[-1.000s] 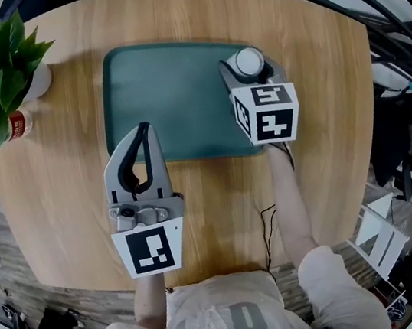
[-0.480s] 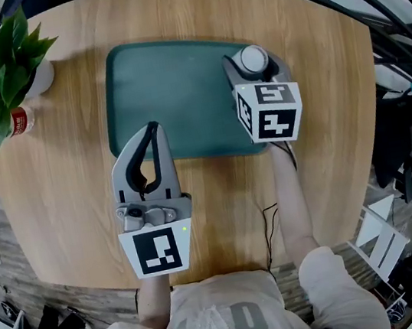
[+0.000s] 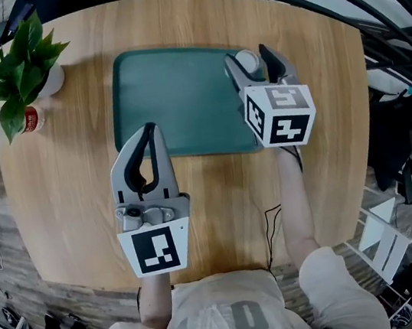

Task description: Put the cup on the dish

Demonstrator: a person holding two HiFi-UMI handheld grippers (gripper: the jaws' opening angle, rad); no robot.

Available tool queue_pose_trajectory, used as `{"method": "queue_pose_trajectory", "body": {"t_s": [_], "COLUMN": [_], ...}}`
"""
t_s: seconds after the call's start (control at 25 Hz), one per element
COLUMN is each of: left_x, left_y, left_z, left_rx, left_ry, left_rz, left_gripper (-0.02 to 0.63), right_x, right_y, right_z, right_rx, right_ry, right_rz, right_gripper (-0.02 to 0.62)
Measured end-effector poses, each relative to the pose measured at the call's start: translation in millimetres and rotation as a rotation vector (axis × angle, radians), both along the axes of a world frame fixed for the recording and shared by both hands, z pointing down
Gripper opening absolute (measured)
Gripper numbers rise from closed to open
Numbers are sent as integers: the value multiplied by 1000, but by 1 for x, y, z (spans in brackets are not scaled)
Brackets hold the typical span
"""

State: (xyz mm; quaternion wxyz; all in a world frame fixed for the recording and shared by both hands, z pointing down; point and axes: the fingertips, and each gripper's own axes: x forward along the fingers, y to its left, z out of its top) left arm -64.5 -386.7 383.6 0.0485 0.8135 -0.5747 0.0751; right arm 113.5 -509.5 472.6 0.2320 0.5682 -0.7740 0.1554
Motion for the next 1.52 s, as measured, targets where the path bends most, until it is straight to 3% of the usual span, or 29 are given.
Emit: {"method": "queue_pose_trajectory", "body": {"t_s": [0.32, 0.48, 0.52, 0.6, 0.64, 0.8, 0.92, 1.16, 1.52], "left_x": [-2, -4, -5, -6, -6, -11, -13, -8, 12], "left_y": [28, 44, 49, 61, 67, 82, 93, 108, 121], "left_z": [-49, -83, -91, -103, -107, -120, -130, -153, -159], "left_rx": [78, 151, 169, 192, 199, 222, 243, 307, 303], "left_ry": [-8, -23, -25, -23, -20, -15, -9, 16, 6], "left_rz": [-16, -14, -16, -20, -20, -30, -42, -50, -23], "left_gripper": [9, 9, 9, 9, 9, 9, 9, 9, 9], "right_x": [1, -1, -1, 6, 10, 13, 11, -5, -17], "right_y": [34, 71, 80, 101, 110, 145, 175, 221, 244], "right_z": [-113, -164, -174, -190, -197, -219, -228, -227, -218], "right_rx": [228, 340, 367, 412, 435, 523, 583, 614, 568], "right_ry": [-44, -142, -179, -223, -226, -228, -174, -79, -120], "right_rz": [-1, -10, -4, 23, 35, 62, 78, 68, 19], "right_gripper": [268, 264, 233, 73, 35, 20, 20, 18, 18]}}
